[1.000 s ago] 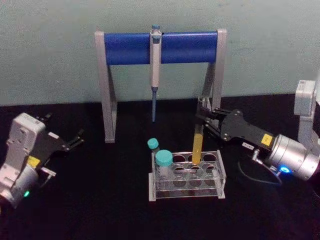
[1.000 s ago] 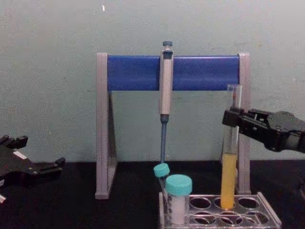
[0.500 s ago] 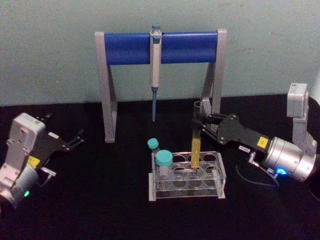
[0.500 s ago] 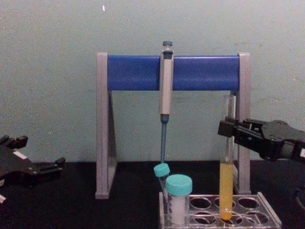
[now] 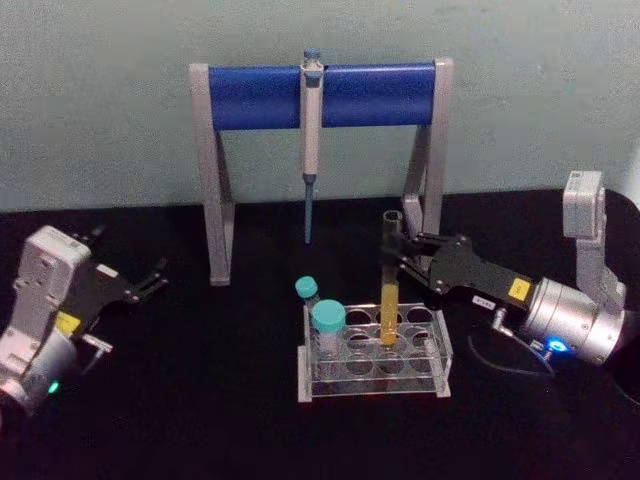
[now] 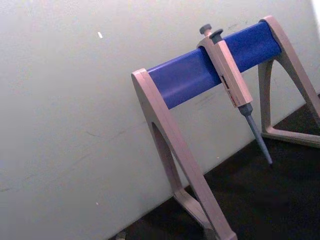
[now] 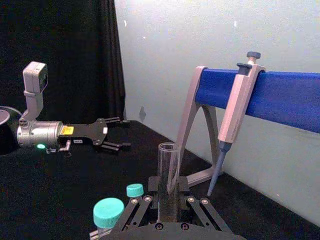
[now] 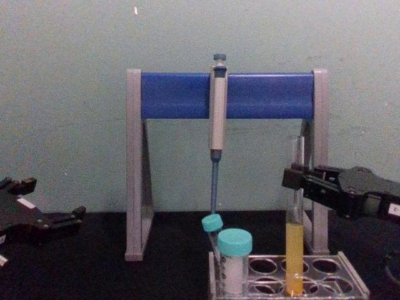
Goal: Pick up the test tube from the test tube rack, shake it, then place it back into the test tube rack.
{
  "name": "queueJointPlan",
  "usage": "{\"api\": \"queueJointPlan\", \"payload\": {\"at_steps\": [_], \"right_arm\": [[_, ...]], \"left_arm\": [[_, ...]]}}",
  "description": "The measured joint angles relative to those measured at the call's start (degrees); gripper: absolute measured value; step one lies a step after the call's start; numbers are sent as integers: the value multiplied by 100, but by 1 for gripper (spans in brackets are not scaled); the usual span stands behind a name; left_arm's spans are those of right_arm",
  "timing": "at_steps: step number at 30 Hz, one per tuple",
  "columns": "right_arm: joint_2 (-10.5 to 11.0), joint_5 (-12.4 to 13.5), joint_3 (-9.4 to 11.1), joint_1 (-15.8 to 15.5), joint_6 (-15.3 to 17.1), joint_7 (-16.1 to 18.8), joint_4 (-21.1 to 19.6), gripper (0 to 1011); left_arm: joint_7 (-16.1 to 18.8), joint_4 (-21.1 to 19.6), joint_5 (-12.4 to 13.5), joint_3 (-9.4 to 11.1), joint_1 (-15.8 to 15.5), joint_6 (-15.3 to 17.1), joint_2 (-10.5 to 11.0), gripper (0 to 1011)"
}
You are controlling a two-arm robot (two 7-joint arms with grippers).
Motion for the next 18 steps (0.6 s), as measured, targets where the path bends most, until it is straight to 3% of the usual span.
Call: {"api": "queueJointPlan", "payload": {"at_steps": [18], "right_arm": [[-53,-36,-55,59,80,17,173,230]], "left_arm": [[0,0,0,0,0,0,0,1001]]}}
